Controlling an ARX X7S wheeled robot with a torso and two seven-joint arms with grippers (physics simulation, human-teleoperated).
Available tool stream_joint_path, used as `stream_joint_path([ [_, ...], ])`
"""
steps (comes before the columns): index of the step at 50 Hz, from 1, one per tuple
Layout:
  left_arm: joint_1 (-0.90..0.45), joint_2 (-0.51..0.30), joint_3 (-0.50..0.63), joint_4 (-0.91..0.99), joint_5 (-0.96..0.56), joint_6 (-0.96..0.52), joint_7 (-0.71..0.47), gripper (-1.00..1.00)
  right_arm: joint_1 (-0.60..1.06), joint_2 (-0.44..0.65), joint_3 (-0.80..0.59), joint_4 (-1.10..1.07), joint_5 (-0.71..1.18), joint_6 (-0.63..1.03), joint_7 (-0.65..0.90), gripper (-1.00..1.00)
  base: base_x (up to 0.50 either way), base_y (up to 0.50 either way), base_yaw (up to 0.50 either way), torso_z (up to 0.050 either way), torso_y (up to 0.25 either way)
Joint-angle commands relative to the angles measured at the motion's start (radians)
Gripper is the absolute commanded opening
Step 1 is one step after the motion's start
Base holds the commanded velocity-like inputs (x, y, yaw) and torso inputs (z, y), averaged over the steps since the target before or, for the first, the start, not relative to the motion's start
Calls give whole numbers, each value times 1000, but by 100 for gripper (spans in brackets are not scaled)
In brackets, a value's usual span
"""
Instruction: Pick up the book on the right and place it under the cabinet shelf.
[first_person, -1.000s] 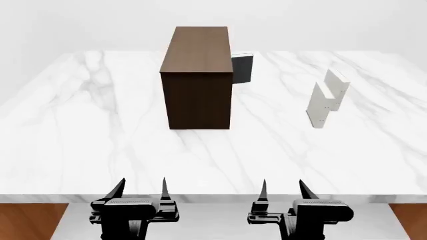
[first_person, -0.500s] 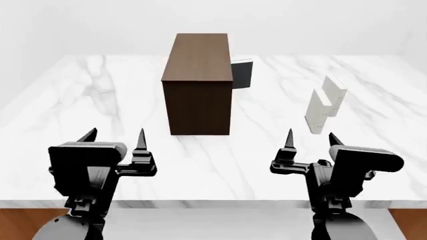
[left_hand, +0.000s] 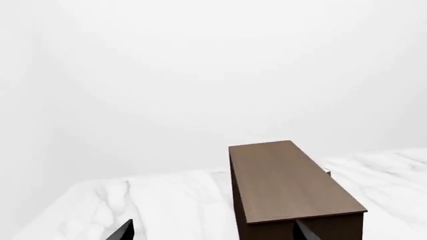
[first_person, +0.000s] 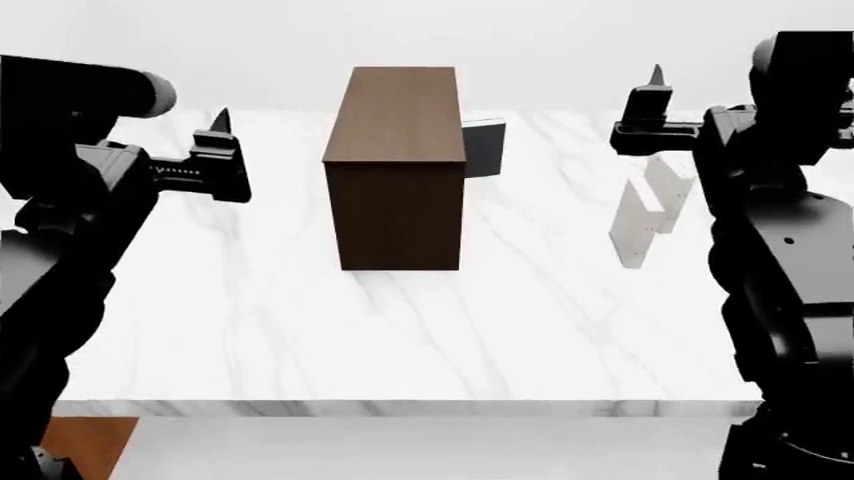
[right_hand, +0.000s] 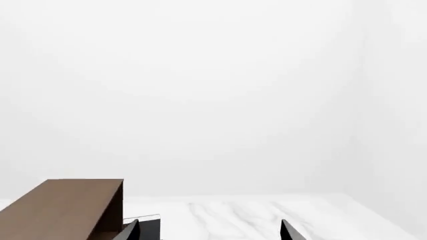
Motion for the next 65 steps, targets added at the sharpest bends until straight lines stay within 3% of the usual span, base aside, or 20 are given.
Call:
stream_joint_path([
  [1,-237,-39,45,-170,1,-64,18,100,275,31,-89,274,-41,-4,-43,100,0,0,0,50,0],
  [20,-499,-28,198,-492,83,34,38,100,536,-10,-190,665,-102,-113,-91,100,0,0,0,49,0],
  [37,-702,-33,283,-705,137,80,64,100,758,-42,-262,942,-139,-192,-162,100,0,0,0,1,0],
  [65,-706,-28,292,-694,129,69,63,100,735,-25,-262,907,-118,-136,-184,100,0,-268,0,0,0],
])
